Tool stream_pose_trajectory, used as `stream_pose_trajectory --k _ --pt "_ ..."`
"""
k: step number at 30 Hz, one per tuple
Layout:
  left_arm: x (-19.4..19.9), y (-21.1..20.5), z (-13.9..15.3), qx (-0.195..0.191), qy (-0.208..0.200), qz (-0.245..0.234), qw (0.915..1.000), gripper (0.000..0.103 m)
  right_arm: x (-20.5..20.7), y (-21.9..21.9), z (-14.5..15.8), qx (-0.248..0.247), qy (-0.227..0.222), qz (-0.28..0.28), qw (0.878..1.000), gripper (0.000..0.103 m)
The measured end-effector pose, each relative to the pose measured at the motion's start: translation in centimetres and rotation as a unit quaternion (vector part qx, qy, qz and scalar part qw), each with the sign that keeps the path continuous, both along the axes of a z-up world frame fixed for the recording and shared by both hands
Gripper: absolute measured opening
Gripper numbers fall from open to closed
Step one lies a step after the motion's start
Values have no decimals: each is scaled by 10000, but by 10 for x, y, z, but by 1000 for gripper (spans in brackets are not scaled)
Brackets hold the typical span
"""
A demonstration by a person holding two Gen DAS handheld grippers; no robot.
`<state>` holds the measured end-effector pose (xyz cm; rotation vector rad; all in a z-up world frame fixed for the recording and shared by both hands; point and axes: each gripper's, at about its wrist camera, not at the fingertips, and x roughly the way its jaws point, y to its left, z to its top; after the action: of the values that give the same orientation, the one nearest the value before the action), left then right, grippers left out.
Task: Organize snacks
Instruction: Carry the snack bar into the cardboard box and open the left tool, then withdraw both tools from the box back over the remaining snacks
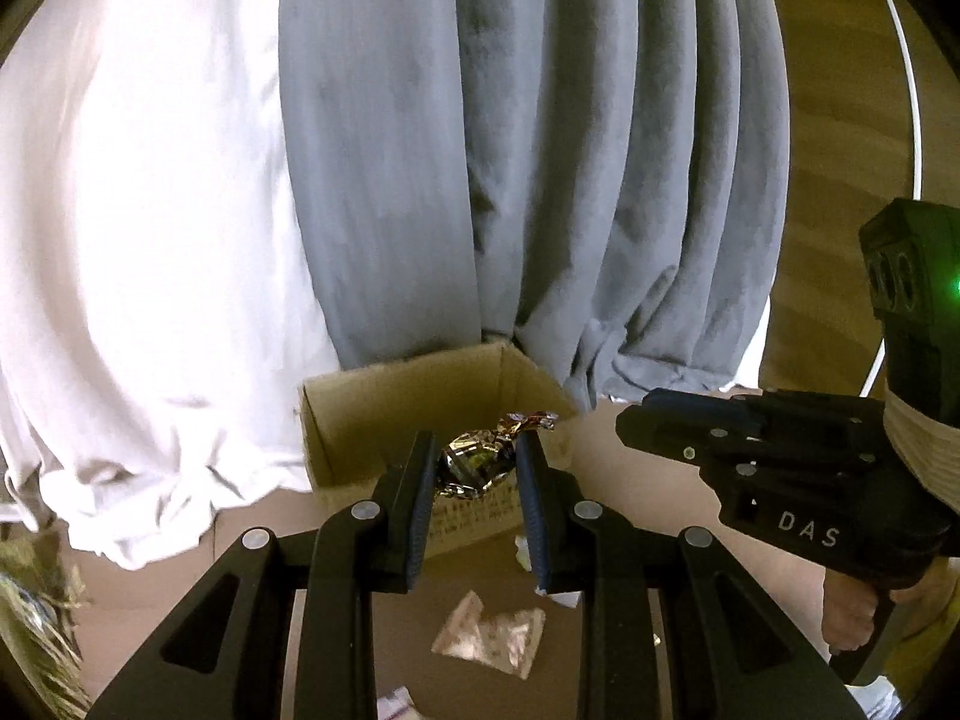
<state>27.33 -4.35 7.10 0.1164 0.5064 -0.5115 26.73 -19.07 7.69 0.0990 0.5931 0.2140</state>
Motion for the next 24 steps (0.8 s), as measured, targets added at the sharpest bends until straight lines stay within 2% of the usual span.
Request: stream_pose_trajectory --k 10,16,24 --pt "43 -7 16 -97 -7 -23 9999 27 39 -8 22 16 -160 -44 9999 21" --pt "78 -16 12 -12 157 -30 9999 27 70 -14 16 67 40 -111 9999 21" --pt "126 -29 -8 24 616 -6 9981 27 109 -21 0 108 356 -201 9991 21"
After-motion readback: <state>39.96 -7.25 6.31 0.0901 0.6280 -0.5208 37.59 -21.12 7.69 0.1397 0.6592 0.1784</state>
